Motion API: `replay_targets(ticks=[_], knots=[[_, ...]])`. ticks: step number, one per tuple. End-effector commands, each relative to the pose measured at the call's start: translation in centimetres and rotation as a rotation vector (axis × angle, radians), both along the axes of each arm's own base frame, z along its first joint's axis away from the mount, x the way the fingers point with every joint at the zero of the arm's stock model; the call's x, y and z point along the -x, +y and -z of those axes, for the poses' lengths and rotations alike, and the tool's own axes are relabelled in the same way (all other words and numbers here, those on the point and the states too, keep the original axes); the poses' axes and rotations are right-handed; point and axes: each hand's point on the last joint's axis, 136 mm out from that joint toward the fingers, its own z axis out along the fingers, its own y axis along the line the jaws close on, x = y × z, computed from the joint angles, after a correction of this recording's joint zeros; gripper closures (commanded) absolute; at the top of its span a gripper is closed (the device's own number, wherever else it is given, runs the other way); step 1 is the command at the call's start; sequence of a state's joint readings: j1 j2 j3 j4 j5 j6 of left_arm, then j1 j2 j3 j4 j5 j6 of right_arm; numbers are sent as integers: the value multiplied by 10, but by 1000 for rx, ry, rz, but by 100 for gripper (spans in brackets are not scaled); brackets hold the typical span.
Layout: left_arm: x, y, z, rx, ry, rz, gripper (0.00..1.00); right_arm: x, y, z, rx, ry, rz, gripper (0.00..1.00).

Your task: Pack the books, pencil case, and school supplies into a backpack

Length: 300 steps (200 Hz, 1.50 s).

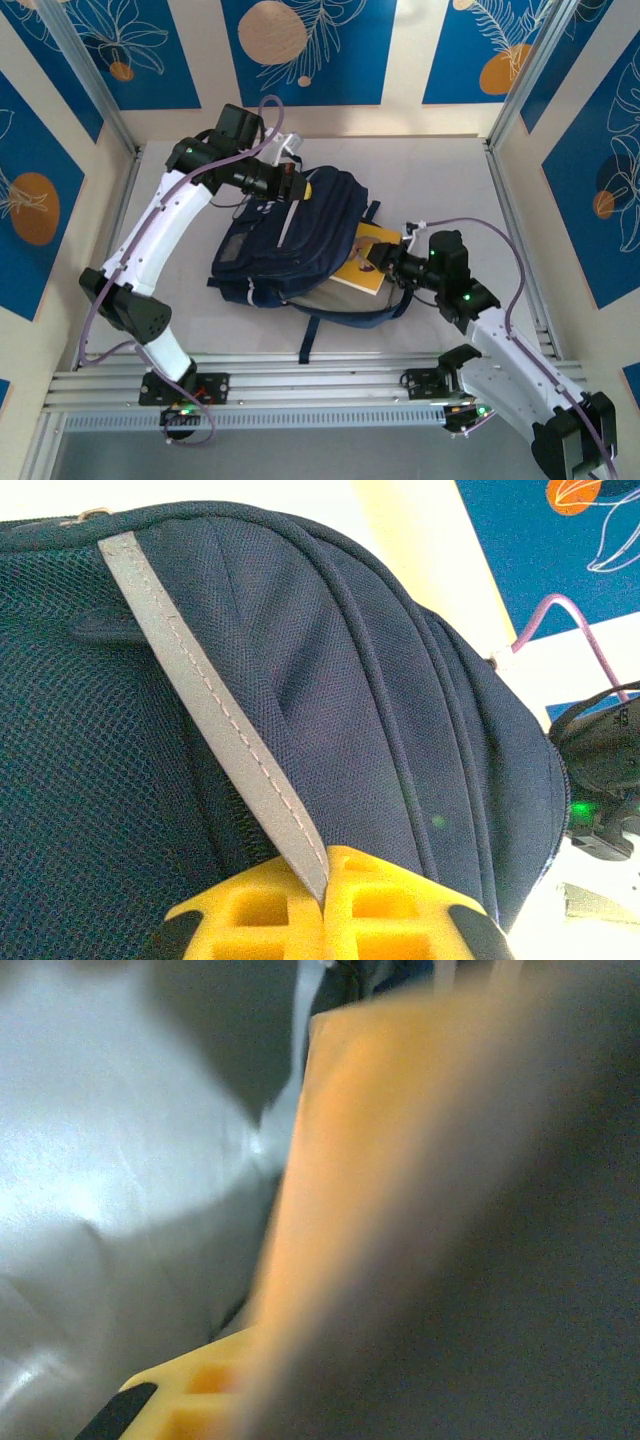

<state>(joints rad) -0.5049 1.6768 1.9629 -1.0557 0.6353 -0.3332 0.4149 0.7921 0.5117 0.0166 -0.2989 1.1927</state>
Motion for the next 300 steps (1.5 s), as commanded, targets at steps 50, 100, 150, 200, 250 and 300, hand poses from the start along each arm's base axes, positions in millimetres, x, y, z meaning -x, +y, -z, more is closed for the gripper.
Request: replay_targets(ticks=[50, 100, 150, 200, 250, 300], knots=[[11, -7, -92, 249, -223, 94, 100, -23, 60, -35, -58, -137, -93, 100], [8, -10, -84, 263, -192, 87, 100, -66, 101, 7, 120, -75, 18, 92], [-9, -7, -61, 215, -156, 15, 100, -84, 87, 42, 356, -22, 60, 9], [-27, 11, -45, 167, -159, -93, 100, -44, 23, 15, 488, -183, 99, 1], [-38, 29, -18, 110, -138, -185, 100, -19, -56, 18, 644, -162, 273, 2], [-41, 34, 6, 101, -90, -233, 100, -12, -109, 89, 668, 174, 347, 1]])
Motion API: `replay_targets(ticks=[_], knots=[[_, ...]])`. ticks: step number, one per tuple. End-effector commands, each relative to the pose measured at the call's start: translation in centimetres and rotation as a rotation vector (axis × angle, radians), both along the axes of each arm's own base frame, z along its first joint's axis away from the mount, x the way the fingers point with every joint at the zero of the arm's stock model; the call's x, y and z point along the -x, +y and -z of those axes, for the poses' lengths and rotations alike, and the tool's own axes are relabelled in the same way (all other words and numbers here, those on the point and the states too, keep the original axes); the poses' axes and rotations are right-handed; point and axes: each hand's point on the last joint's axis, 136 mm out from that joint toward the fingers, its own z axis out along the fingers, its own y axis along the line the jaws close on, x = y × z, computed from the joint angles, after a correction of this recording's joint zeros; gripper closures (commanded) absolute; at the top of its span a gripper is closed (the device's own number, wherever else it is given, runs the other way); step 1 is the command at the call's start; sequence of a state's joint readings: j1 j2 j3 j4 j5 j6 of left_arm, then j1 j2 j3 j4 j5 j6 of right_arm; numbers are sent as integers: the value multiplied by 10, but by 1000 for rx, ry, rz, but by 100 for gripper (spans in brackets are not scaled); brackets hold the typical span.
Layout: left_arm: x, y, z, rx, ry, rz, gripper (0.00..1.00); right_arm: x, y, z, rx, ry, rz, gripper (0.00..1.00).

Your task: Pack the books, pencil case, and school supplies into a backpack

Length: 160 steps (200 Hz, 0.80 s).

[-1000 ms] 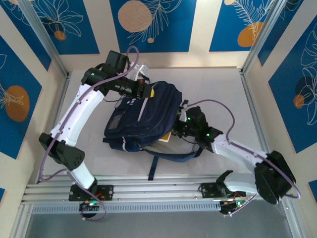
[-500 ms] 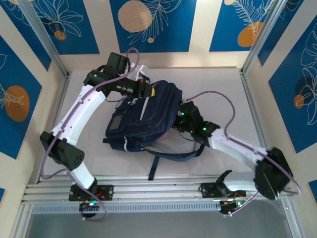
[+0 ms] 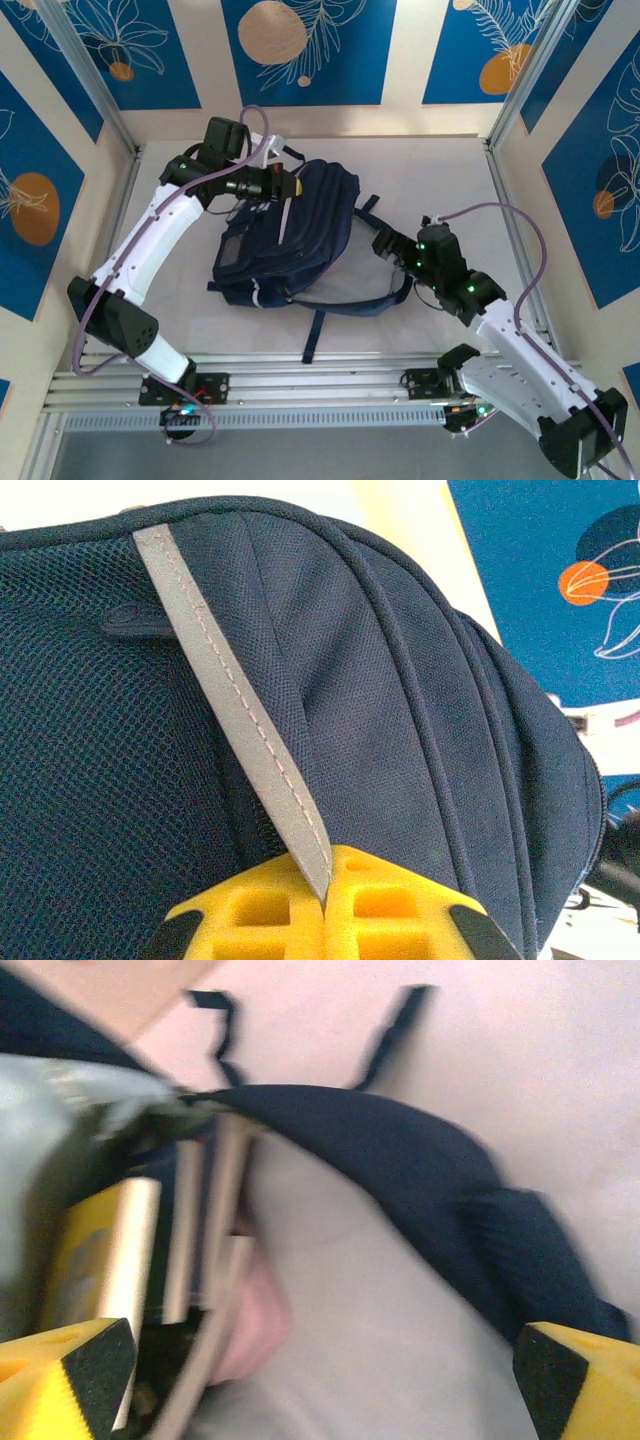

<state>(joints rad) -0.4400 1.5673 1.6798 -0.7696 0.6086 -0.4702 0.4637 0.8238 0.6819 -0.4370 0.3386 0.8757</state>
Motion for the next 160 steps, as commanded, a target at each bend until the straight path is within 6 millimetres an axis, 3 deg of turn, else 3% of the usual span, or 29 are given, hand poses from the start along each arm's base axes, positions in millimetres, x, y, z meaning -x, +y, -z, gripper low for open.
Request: replay_targets(ticks=[1, 32, 67, 82, 105, 117, 160], knots=[[-13, 14, -18, 27, -88, -74, 100, 18, -22, 55, 5, 215, 61, 1], [-14, 17, -5, 14, -54, -96, 100, 23, -3, 91, -107, 336, -1, 6], [-11, 16, 15, 12, 6, -108, 100, 13, 31, 95, -151, 347, -121, 28], [-11, 17, 30, 3, 39, -129, 100, 6, 40, 94, -146, 344, -142, 45], [-7, 13, 51, -13, 79, -138, 100, -7, 45, 88, -147, 308, -151, 87], [-4, 8, 59, -29, 82, -125, 98, -16, 43, 83, -144, 288, -136, 98], [-2, -9, 106, -87, 133, -96, 94, -56, 46, 79, -161, 300, -110, 100]])
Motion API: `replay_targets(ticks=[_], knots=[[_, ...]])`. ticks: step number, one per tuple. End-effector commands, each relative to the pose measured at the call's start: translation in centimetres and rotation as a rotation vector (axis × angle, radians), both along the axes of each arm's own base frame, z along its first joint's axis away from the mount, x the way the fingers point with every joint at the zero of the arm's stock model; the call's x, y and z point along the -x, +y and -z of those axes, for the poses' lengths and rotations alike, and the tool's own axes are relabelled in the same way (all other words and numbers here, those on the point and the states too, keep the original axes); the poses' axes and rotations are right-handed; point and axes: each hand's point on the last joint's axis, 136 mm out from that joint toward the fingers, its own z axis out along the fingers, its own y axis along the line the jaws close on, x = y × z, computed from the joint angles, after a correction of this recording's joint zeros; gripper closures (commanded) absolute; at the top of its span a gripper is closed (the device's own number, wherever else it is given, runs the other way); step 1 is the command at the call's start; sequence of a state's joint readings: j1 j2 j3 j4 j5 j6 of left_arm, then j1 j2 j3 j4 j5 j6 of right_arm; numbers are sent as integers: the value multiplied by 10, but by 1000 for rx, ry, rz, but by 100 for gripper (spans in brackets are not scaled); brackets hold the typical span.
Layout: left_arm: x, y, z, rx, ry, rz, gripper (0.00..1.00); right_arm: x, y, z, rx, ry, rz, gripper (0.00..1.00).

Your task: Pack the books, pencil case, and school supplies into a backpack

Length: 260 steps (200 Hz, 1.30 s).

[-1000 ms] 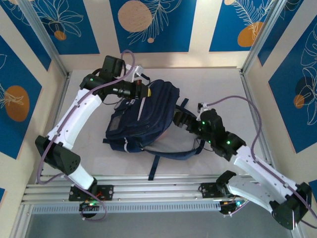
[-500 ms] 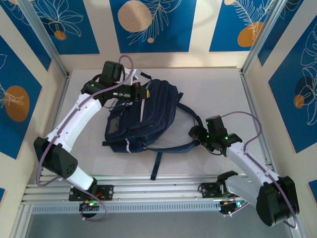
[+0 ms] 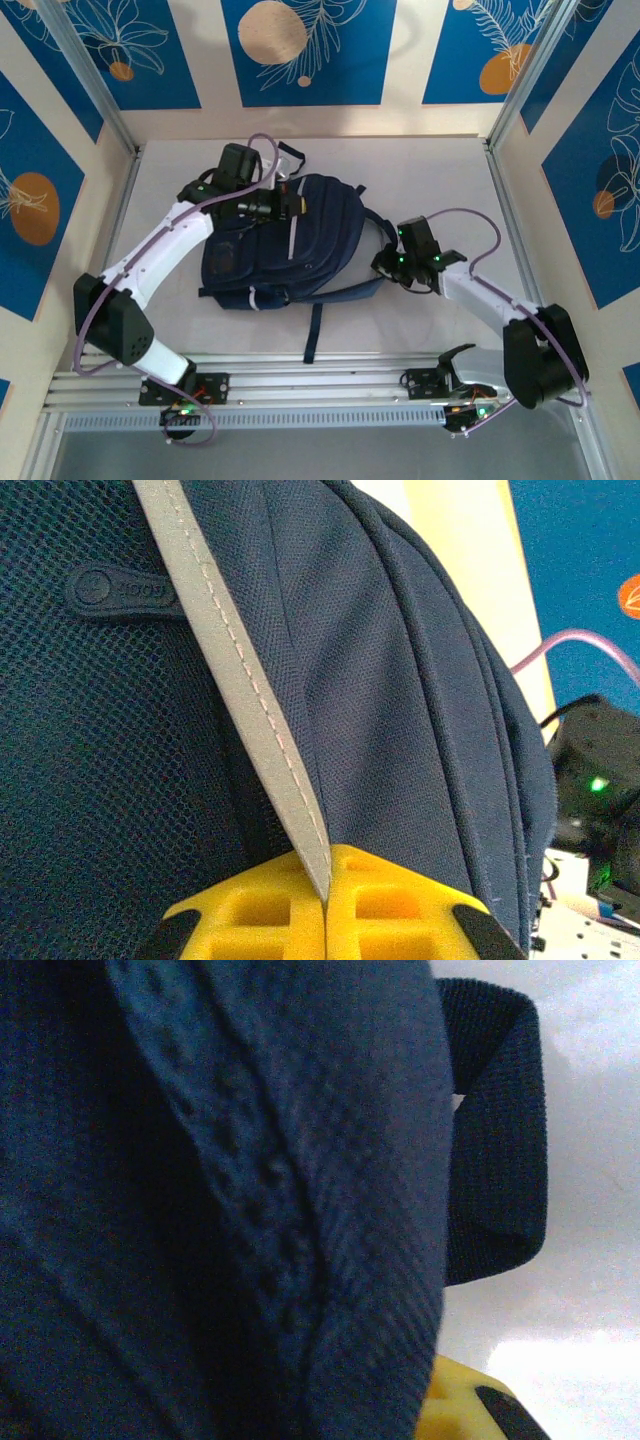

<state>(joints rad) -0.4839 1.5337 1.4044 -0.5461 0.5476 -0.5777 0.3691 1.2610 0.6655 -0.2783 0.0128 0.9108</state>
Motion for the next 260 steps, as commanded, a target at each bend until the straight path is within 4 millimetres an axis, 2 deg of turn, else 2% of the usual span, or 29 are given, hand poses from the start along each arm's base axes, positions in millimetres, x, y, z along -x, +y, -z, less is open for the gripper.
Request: replay_targets(ticks=[1, 18, 38, 70, 85, 104, 117, 134, 147, 170, 202, 217, 230, 260], knots=[[-4, 1, 41, -76, 57, -30, 94, -40, 10, -22, -46, -71, 8, 100], [-5, -6, 63, -102, 93, -16, 91, -54, 18, -20, -50, -40, -2, 100], [-6, -12, 81, -123, 124, -4, 89, -68, 16, -18, -32, -40, 28, 100], [-13, -25, 95, -131, 153, 26, 87, -89, 14, -27, -17, -77, 55, 100], [-19, -30, 98, -137, 157, 27, 80, -98, 15, -26, -3, -64, 52, 100], [-23, -28, 103, -152, 162, 8, 65, -108, 12, -23, 27, -36, 65, 84], [-22, -25, 101, -168, 153, 1, 57, -110, 7, -26, 49, -39, 81, 65], [-20, -15, 85, -196, 103, -15, 49, -109, -4, -38, 113, -83, 108, 40], [-16, -2, 66, -222, 51, -39, 45, -106, -16, -51, 172, -110, 133, 29], [-2, 27, 25, -255, -67, -112, 38, -95, -30, -75, 247, -163, 157, 18], [25, 71, -13, -268, -182, -247, 32, -65, -36, -102, 311, -238, 152, 16], [38, 92, -19, -267, -202, -331, 29, -47, -30, -117, 326, -321, 111, 18], [52, 105, -22, -241, -206, -378, 25, -32, -15, -129, 310, -397, 44, 20], [78, 125, -7, -243, -140, -438, 22, 8, 19, -145, 216, -493, -116, 24]])
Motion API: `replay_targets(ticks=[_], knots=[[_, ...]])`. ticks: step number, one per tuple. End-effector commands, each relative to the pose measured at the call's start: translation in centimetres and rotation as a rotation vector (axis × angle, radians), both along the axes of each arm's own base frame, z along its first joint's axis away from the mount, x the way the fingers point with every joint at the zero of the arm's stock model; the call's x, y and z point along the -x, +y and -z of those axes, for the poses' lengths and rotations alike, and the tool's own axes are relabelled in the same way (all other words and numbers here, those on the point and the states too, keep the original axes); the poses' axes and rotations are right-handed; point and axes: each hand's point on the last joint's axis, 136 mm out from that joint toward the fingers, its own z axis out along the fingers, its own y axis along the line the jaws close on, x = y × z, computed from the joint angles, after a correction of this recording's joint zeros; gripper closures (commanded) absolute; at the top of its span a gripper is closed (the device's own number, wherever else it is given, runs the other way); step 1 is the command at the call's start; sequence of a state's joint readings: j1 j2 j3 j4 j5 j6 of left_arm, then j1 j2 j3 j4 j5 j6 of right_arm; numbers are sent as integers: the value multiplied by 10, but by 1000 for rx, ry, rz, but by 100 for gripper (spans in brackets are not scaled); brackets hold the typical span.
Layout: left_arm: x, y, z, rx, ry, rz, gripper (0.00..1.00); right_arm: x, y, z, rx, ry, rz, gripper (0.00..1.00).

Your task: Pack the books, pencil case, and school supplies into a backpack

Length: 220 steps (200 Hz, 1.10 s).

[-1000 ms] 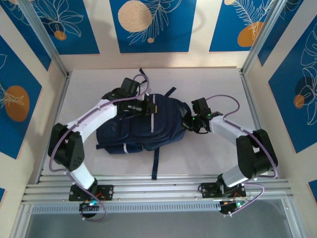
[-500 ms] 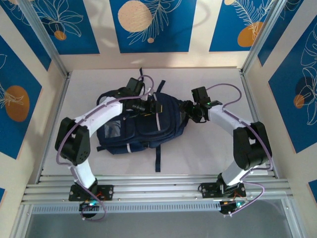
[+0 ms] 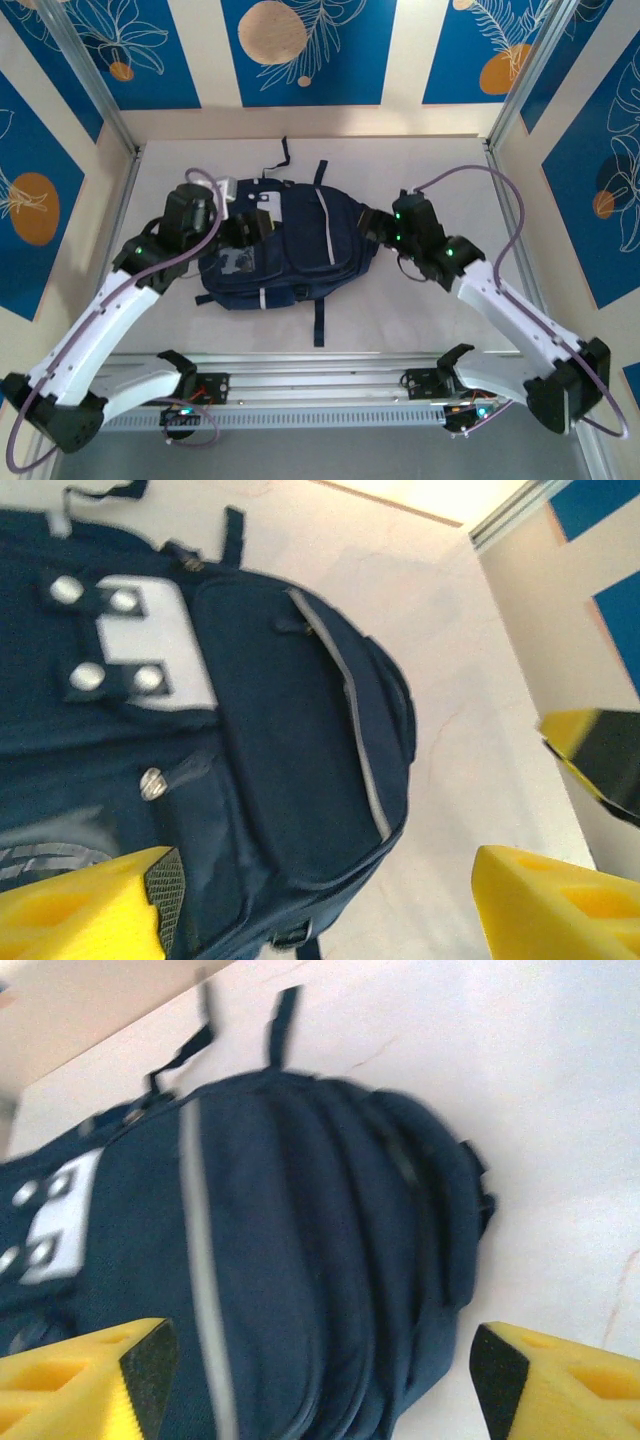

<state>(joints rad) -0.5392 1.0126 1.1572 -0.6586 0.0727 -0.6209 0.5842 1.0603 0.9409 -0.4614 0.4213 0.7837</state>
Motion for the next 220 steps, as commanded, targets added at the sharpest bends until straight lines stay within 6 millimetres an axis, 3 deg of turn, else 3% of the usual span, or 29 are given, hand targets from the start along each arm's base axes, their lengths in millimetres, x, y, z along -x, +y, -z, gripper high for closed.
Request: replay_targets(ticks=[1, 14, 46, 64, 93, 124, 153, 189, 220], knots=[[12, 24, 35, -50, 120, -121, 22, 24, 12, -1, 27, -46, -98, 24], [18, 37, 46, -76, 190, -196, 18, 39, 21, -1, 17, -57, -139, 25], [26, 37, 70, -26, 325, -279, 15, 63, 42, -1, 40, -62, -237, 26], [30, 37, 87, 17, 399, -338, 7, 71, 48, 4, 46, -45, -259, 26], [40, 41, 121, 55, 512, -439, 7, 91, 65, 20, 28, -6, -367, 28], [32, 34, 141, 108, 536, -476, 9, 117, 96, 42, 19, 24, -576, 39], [30, 26, 157, 136, 588, -493, 13, 130, 118, 57, 11, 20, -732, 46], [45, 30, 176, 209, 624, -560, 16, 140, 137, 85, 30, 104, -843, 54], [57, 36, 172, 212, 614, -581, 11, 132, 144, 93, 18, 110, -816, 55]])
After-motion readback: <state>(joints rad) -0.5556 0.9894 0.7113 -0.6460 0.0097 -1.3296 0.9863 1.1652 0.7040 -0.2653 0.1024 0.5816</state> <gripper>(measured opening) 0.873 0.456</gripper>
